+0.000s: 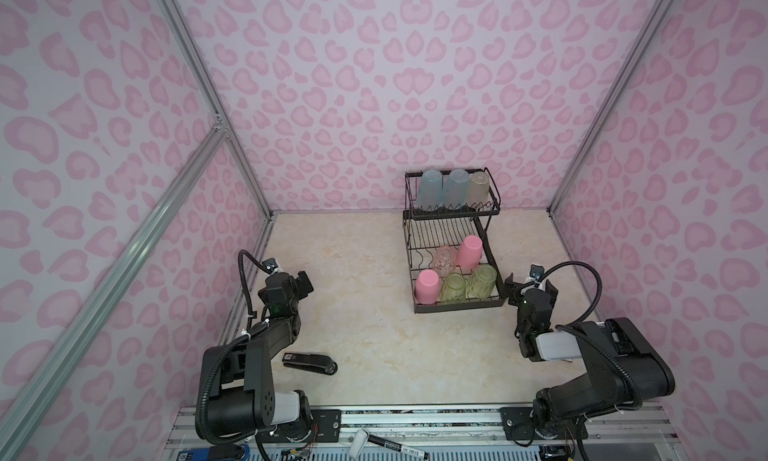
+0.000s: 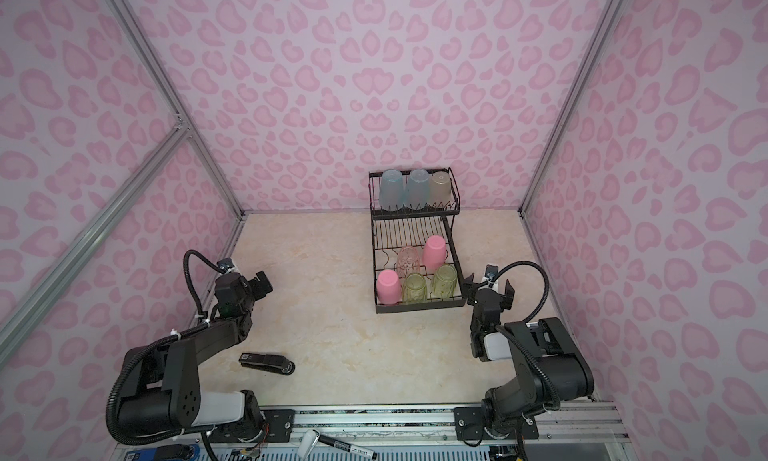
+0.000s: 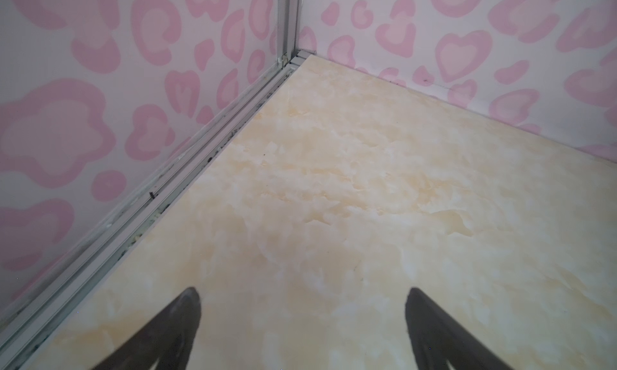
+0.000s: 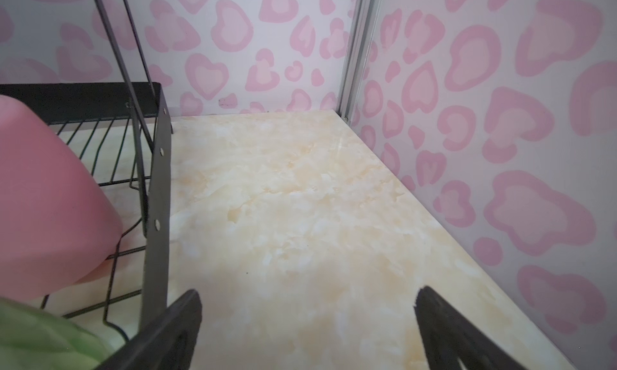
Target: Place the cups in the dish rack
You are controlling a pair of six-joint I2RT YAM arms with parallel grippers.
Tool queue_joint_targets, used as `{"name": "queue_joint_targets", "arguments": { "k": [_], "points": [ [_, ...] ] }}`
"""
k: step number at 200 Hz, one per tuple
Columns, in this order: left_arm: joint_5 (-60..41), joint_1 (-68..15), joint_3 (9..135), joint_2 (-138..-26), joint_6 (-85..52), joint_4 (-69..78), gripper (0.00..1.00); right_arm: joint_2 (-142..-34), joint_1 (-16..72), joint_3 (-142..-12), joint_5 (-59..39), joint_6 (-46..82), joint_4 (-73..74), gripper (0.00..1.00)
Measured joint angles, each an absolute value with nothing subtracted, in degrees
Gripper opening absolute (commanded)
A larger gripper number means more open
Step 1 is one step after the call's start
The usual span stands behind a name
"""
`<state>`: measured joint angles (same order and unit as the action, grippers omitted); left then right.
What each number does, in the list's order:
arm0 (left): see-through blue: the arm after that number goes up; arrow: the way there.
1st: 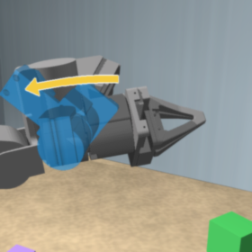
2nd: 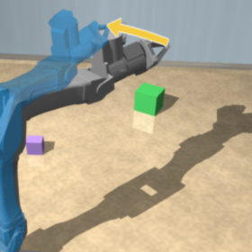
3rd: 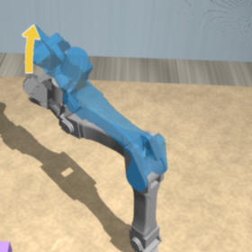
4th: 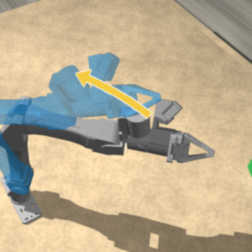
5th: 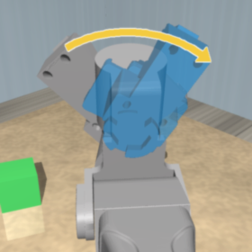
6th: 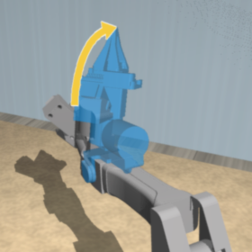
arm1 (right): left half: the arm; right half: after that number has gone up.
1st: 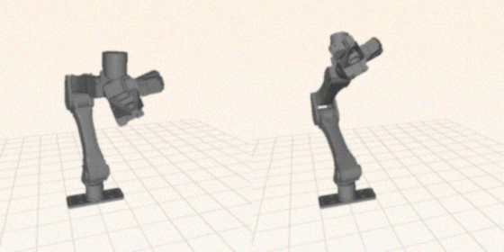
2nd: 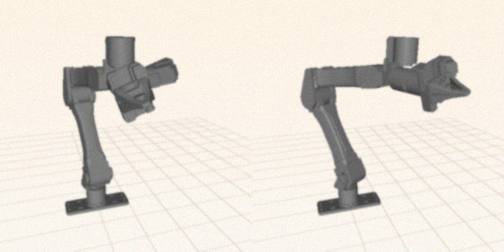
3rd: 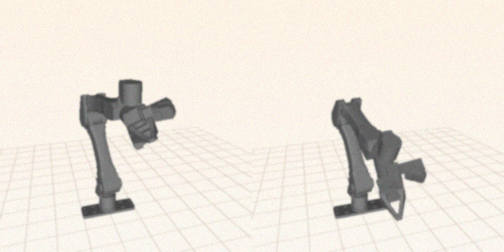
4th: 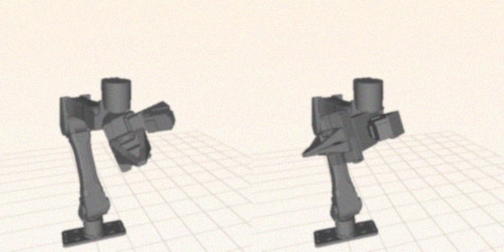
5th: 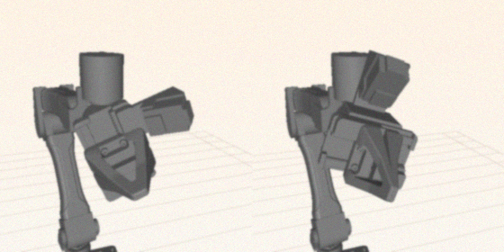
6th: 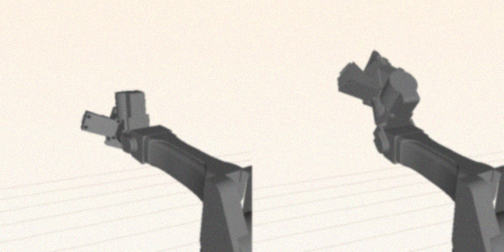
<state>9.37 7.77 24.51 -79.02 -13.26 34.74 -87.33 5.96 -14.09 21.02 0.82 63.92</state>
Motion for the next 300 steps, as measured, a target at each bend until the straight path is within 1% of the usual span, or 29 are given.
{"name": "queue_joint_targets", "arguments": {
  "k": [28, 64, 89, 116, 151, 187, 300],
  "points": [
    [5.2, 7.8, 21.3, -79.0, -12.0, 40.5, 0.97, -90.0, 5.9, -14.4, 21.0, 0.5, 66.6, 0.99],
    [2.1, 6.5, 18.8, -79.1, -9.8, 47.1, 0.97, -90.3, 6.2, -15.1, 21.0, -0.2, 66.8, 0.99],
    [1.1, 4.2, 15.5, -82.6, -7.3, 55.0, 0.97, -90.4, 6.2, -15.1, 21.0, -0.2, 66.8, 0.99],
    [2.2, 2.4, 17.3, -84.2, -5.7, 54.9, 0.97, -90.4, 5.8, -15.2, 20.9, -0.2, 66.8, 0.99],
    [3.9, 1.1, 19.0, -84.8, -4.4, 55.2, 0.97, -90.1, 2.7, -17.9, 19.0, 2.0, 63.3, 0.99],
    [4.8, 1.2, 19.0, -84.8, -4.0, 54.9, 0.97, -90.1, 2.9, -17.8, 17.3, 2.2, 62.2, 0.99],
    [4.9, 1.1, 19.0, -84.7, -3.4, 54.9, 0.97, -90.1, 3.3, -17.6, 17.3, 2.2, 61.8, 0.99]
  ]
}}
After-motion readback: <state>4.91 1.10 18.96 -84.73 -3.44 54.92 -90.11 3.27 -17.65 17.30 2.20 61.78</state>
